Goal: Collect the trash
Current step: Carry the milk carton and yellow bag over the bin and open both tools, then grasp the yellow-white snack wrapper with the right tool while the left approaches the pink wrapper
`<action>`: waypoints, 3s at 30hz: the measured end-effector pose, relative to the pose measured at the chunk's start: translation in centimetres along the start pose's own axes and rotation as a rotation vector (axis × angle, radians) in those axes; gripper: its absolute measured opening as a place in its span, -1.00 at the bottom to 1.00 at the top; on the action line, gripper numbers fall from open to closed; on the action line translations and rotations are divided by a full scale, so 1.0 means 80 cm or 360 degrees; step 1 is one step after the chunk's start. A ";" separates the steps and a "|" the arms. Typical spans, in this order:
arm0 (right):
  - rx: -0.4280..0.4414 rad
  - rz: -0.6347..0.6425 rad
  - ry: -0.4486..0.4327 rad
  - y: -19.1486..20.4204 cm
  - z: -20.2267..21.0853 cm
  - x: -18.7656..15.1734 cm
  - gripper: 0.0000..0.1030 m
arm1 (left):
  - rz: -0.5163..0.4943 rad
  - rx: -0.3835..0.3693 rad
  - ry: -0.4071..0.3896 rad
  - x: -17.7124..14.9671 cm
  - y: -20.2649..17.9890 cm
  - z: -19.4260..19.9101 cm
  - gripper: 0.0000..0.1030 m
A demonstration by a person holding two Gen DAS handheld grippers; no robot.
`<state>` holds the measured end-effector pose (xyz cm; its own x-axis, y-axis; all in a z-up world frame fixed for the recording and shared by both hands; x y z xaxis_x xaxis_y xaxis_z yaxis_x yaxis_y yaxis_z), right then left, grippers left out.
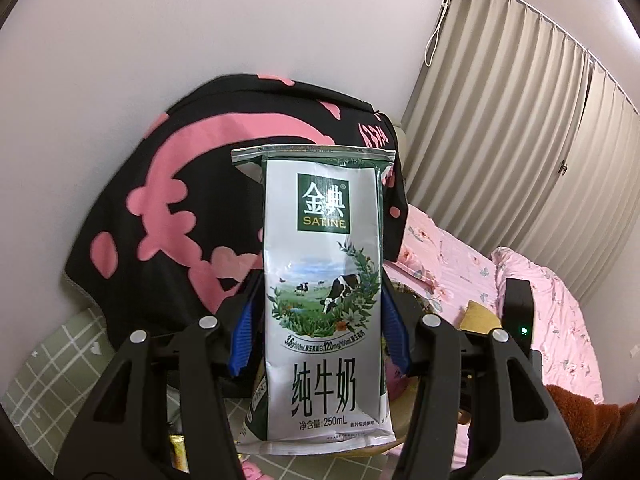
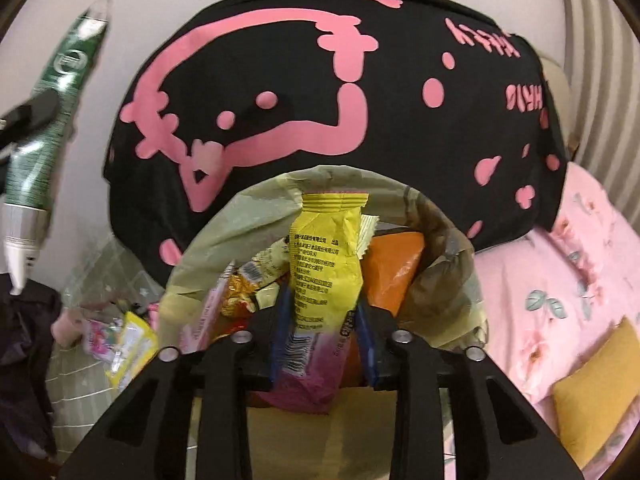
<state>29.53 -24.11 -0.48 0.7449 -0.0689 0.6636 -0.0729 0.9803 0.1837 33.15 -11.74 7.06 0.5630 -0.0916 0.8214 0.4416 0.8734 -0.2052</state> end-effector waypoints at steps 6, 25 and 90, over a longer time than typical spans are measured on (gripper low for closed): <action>-0.0053 0.0040 -0.0169 -0.001 0.059 0.018 -0.16 | 0.0024 -0.0106 0.0032 0.000 -0.030 -0.026 -0.02; -0.0376 -0.0264 -0.0267 -0.111 0.154 -0.037 -0.16 | -0.0161 -0.0129 0.0512 -0.123 -0.115 -0.191 -0.01; 0.0377 0.0115 0.0456 0.249 -0.157 -0.142 -0.84 | 0.0378 0.0410 0.0581 -0.292 0.284 0.071 0.16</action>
<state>27.93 -1.43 -13.50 0.8851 0.0861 0.4573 -0.2584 0.9083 0.3289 26.05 12.96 -13.80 0.8549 0.0027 0.5188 0.1110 0.9759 -0.1879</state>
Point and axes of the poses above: each gripper's, at about its wrist camera, not at the fingertips, and z roughly against the way its jaws point, y to its left, x to its top, the point moved 8 cm from there along -z, roughly the way its jaws point, and after that the axes turned 11 degrees about x, right-handed, at the moved point
